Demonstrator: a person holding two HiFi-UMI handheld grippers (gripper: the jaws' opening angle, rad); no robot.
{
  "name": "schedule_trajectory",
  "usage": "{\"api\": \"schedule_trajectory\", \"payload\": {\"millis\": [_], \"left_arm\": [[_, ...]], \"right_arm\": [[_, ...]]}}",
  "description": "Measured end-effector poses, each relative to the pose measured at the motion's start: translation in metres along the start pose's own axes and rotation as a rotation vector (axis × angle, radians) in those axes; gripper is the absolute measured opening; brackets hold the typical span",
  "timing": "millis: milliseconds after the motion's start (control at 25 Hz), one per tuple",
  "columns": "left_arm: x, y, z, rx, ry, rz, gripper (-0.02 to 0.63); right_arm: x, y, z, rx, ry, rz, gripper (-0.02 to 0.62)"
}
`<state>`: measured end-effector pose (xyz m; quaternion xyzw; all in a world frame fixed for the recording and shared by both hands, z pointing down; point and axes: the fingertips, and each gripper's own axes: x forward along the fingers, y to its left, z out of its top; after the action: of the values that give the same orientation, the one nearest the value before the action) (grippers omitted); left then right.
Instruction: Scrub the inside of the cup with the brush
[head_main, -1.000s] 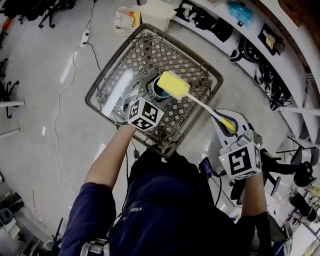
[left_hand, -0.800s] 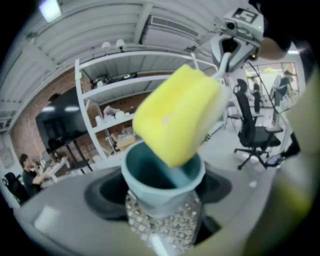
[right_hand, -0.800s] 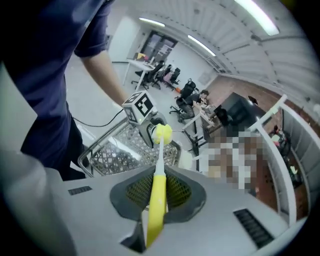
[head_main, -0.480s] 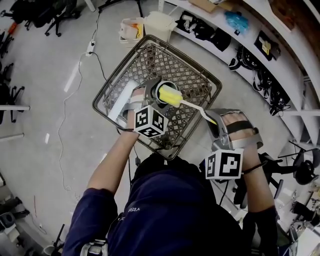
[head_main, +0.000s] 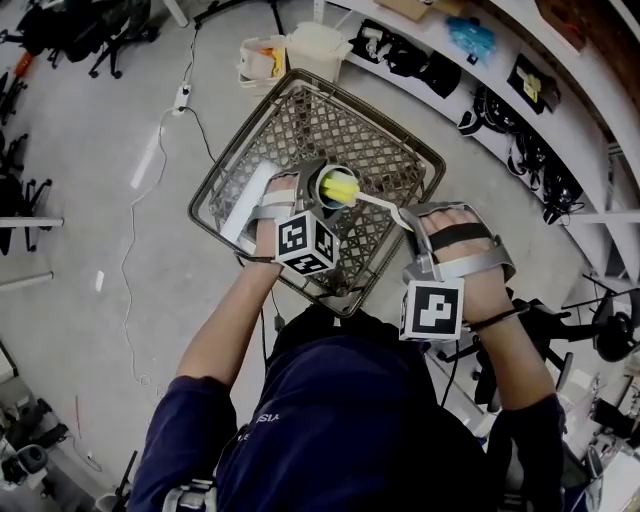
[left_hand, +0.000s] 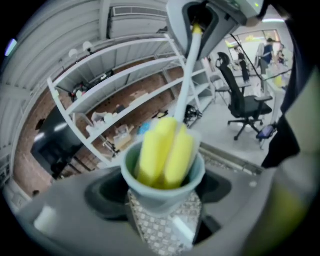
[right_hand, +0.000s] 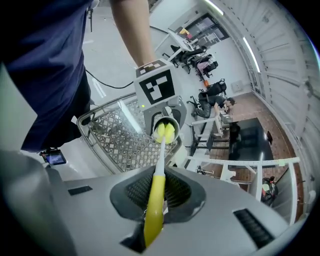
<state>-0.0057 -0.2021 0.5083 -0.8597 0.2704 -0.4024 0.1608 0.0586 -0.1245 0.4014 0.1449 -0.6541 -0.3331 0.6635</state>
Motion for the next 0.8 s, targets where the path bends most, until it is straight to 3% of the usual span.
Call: {"api": "schedule_trajectory", "payload": {"millis": [160, 440, 680, 800], "left_arm": [[0.002, -0.004, -0.006, 0.022, 0.031, -0.019, 0.385], [0.007, -0.002, -0.001, 0.029, 0.036, -0.033, 0.385], [0.013, -0.012, -0.004, 0.050, 0.058, -0.072, 0.386], [0.017, -0.018, 0.000, 0.055, 0.051, -0.082, 0.385]], "right_arm": [[-0.010, 0.001, 0.024, 0.015, -0.056, 0.005, 0.031], [0.004, -0.006, 0.003, 0.049, -0.035, 0.012, 0.031], [0.002, 0.006, 0.021, 0.031, -0.079, 0.031, 0.031], [0.010, 0.002, 0.009, 0.043, -0.061, 0.050, 0.031]]}}
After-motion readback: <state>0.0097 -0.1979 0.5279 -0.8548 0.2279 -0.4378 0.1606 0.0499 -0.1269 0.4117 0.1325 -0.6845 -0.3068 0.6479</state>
